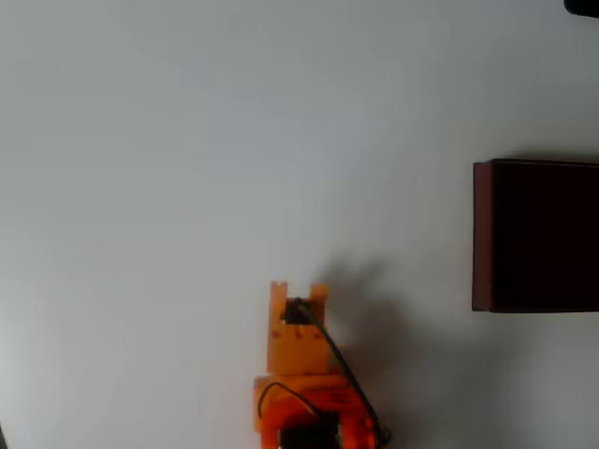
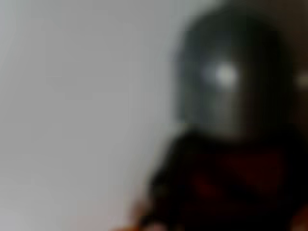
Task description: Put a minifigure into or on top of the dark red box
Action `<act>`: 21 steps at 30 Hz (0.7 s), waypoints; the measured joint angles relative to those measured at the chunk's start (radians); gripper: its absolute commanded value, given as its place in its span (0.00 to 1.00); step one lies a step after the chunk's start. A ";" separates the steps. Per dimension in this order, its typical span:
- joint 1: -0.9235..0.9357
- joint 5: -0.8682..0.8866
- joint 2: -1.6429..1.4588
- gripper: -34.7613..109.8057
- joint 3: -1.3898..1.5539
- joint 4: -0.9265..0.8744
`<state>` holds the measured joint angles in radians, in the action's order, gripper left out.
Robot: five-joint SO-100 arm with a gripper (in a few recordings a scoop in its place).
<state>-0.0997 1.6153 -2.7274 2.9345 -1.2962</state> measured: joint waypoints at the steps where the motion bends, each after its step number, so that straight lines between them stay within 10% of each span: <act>1: 0.002 0.000 -0.003 0.34 0.000 0.000; 21: 0.008 -0.006 -0.021 0.24 0.000 0.000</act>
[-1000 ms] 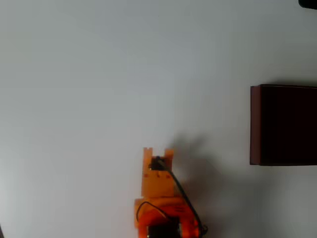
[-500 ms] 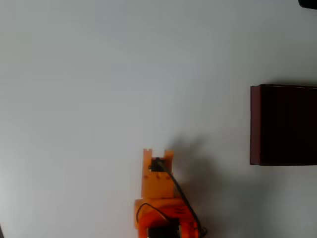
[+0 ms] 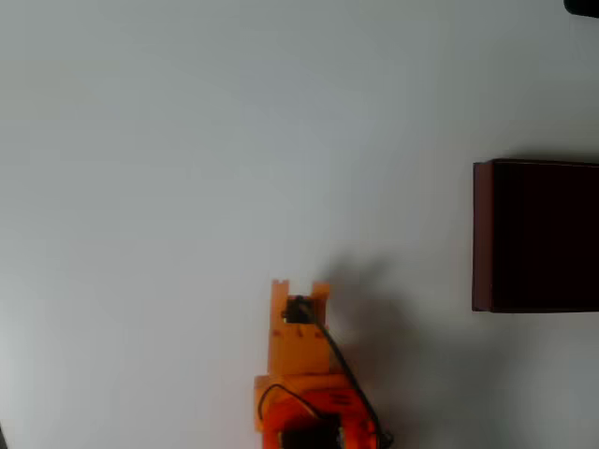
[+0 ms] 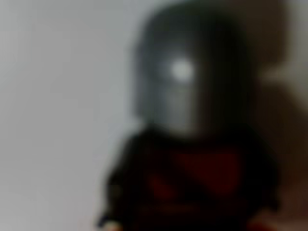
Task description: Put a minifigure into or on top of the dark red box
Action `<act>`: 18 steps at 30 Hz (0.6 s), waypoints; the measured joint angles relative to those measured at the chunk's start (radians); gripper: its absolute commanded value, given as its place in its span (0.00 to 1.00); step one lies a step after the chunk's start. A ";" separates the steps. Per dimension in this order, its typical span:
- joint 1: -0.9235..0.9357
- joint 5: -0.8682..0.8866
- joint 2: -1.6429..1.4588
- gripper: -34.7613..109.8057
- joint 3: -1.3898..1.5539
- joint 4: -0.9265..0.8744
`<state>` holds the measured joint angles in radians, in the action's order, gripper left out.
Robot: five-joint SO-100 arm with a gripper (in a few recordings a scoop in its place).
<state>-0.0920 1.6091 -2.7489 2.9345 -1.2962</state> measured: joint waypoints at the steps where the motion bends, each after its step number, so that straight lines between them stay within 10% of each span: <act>1: 0.000 0.000 -0.002 0.24 0.000 0.000; 18: 0.419 -0.707 0.302 0.24 -0.769 -0.201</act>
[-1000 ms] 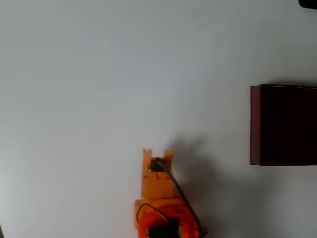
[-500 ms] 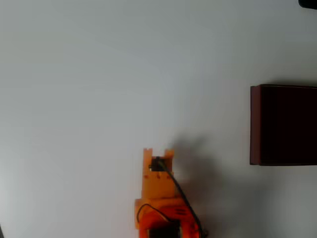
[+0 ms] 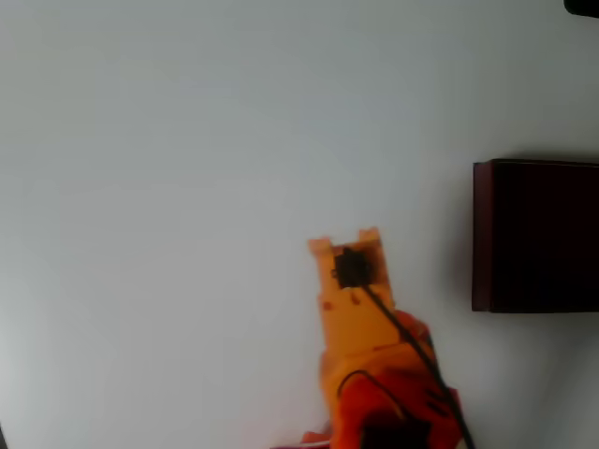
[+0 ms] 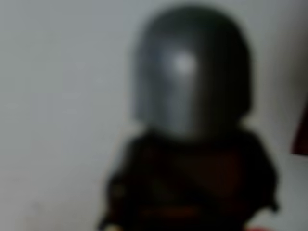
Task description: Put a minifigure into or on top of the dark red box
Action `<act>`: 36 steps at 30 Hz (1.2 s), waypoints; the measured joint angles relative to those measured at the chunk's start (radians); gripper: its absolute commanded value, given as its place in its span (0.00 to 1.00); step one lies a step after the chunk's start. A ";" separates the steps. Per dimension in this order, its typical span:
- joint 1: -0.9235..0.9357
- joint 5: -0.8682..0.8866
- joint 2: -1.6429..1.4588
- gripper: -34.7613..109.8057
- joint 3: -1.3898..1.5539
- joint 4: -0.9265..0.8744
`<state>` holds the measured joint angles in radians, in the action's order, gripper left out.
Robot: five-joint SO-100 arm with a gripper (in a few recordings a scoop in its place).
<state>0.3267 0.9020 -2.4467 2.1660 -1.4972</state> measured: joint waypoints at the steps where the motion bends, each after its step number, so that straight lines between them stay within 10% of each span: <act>1: 0.037 -0.048 0.048 0.24 -0.052 0.009; 20: 0.360 -0.314 1.063 0.36 -0.736 0.144; 36: 0.190 -0.497 0.710 0.24 -0.554 0.048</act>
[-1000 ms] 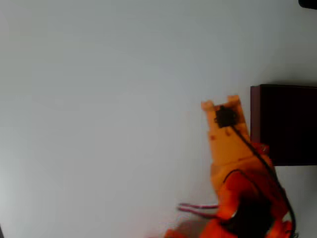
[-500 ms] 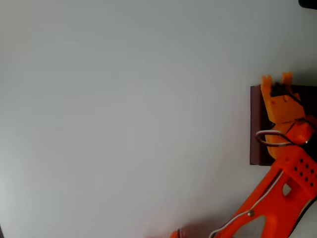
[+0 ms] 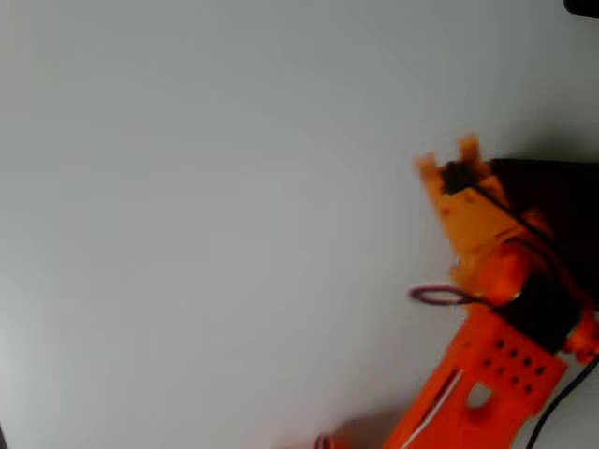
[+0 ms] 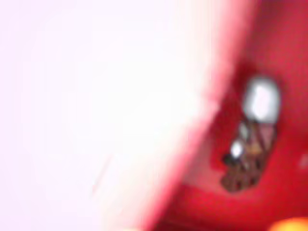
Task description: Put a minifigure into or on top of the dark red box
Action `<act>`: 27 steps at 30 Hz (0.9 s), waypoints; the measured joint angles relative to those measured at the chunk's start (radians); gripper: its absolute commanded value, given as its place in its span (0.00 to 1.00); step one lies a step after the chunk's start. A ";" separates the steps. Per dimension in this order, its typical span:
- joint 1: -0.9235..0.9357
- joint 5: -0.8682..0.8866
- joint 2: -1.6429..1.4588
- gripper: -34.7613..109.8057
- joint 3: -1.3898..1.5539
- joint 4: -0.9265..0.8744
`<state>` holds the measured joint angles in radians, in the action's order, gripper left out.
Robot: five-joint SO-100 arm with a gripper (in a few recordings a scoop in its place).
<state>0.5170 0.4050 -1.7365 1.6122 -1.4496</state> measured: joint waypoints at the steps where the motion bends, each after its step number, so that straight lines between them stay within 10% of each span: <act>1: -0.041 -0.037 -0.072 0.24 0.035 -0.005; 20: -1.210 -0.322 -1.150 0.24 0.808 0.117; 27: -1.351 -0.313 -1.582 0.24 1.198 0.196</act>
<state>-0.8345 0.0920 -3.3180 2.8103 -1.2533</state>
